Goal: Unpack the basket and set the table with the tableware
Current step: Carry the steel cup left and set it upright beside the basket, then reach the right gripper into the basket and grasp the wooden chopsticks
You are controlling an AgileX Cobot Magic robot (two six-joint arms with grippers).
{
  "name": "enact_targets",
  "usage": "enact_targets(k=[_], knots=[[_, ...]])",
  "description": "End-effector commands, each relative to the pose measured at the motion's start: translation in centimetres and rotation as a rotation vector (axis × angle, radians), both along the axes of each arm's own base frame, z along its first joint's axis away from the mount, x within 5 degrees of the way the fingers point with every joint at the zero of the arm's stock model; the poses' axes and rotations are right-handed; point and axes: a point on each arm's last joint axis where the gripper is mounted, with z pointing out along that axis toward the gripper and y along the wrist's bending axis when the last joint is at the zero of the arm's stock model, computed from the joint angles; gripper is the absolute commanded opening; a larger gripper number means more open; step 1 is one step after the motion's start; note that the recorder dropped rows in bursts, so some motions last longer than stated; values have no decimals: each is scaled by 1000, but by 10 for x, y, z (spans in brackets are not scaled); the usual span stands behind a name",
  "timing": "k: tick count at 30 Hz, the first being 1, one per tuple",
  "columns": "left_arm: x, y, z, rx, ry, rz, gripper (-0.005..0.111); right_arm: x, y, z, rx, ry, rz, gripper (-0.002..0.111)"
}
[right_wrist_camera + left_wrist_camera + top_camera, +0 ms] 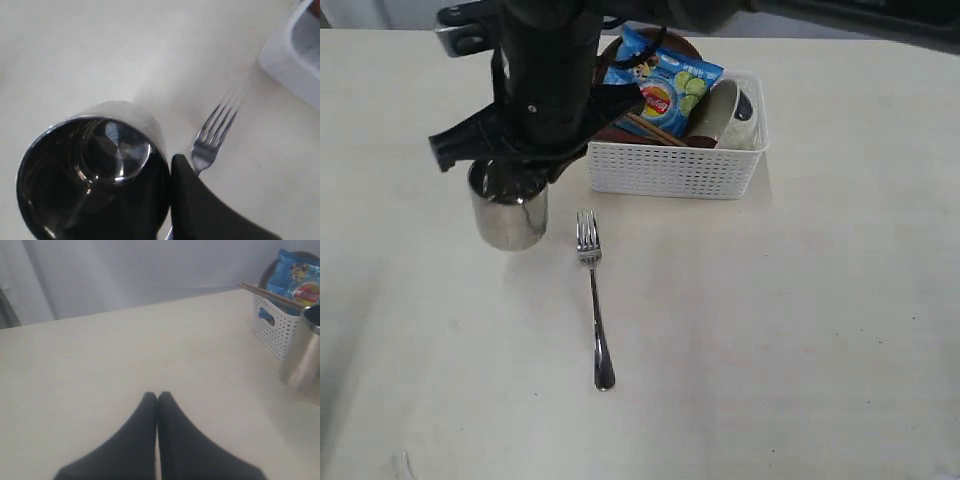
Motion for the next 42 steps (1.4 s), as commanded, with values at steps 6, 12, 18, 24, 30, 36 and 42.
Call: enact_targets(k=[6,12,18,24,30,36,42], knots=[[0,0,0,-11,-9,1,0,90,-6,-30,71,-42,-197,0],[0,0,0,-11,-9,1,0,110,13,-57,28,-35,-150,0],[0,0,0,-11,-9,1,0,113,15,-55,-14,-26,-97,0],[0,0,0,-11,-9,1,0,112,15,-55,-21,-20,-95,31],[0,0,0,-11,-9,1,0,112,14,-29,8,-67,-74,35],[0,0,0,-11,-9,1,0,123,2,25,-41,-294,-65,35],[0,0,0,-11,-9,1,0,122,0,22,-96,-310,30,35]])
